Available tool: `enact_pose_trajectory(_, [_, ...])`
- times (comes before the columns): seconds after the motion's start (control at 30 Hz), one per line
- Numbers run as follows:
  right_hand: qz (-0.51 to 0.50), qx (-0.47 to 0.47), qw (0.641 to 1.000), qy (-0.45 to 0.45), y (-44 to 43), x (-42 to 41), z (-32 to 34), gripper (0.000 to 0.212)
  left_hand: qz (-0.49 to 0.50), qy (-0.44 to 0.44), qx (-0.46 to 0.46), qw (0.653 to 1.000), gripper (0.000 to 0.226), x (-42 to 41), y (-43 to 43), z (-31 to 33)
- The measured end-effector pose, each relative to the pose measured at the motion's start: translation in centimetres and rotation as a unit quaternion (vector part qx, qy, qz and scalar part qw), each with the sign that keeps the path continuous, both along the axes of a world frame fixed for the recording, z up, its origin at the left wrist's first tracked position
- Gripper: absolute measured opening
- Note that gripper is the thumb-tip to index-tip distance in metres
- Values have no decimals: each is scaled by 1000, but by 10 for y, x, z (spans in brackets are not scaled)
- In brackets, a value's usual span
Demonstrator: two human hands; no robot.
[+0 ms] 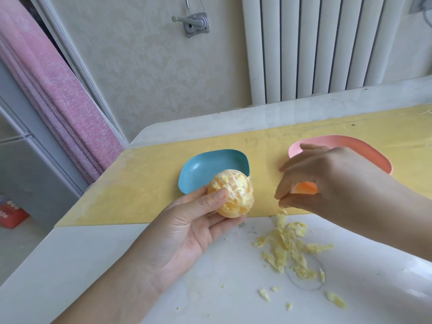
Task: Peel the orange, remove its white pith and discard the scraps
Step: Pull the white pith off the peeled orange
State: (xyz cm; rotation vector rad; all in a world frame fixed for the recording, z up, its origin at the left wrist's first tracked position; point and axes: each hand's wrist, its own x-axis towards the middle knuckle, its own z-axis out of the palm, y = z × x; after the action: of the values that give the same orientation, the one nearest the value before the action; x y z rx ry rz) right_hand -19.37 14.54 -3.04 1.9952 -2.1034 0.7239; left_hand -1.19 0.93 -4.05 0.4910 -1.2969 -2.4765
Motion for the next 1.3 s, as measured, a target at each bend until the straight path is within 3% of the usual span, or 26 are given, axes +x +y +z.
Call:
enact_pose_trajectory(0.17, [-30, 20, 999, -31, 2, 4, 8, 26, 24, -4, 72, 997, 61, -1, 0, 5])
enact_pose_trajectory(0.37, [-46, 0, 999, -15, 2, 4, 3, 8, 28, -56, 137, 989, 79, -2, 0, 2])
enact_pose_trajectory(0.43, [-52, -9, 998, -30, 4, 4, 3, 26, 14, -71, 142, 987, 70, -1, 2, 3])
enact_pose_trajectory(0.5, [-70, -21, 997, -16, 2, 4, 3, 11, 19, -86, 141, 986, 56, -1, 4, 4])
enact_pose_trajectory(0.6, [-95, -40, 995, -12, 4, 8, 8, 25, 21, -84, 152, 985, 55, 0, 5, 5])
enact_pose_trajectory(0.77, [-76, -69, 994, -32, 3, 8, 7, 18, -33, -46, 160, 986, 58, 1, 1, 4])
enact_pose_trajectory(0.9, [-57, -88, 994, -31, 2, 6, 5, 7, -78, 20, 120, 989, 71, 1, -3, 5])
enact_pose_trajectory(1.0, [-25, -91, 993, -69, 3, 10, 6, 24, -84, 47, 87, 992, 71, 2, -5, 5])
enact_pose_trajectory(1.13, [14, -126, 984, -126, 4, 11, 10, 18, -90, 60, 44, 993, 64, 2, -7, 3])
enact_pose_trajectory(1.3, [123, -110, 968, -191, 4, 12, 11, 35, -102, 70, 9, 992, 53, 3, -9, 0])
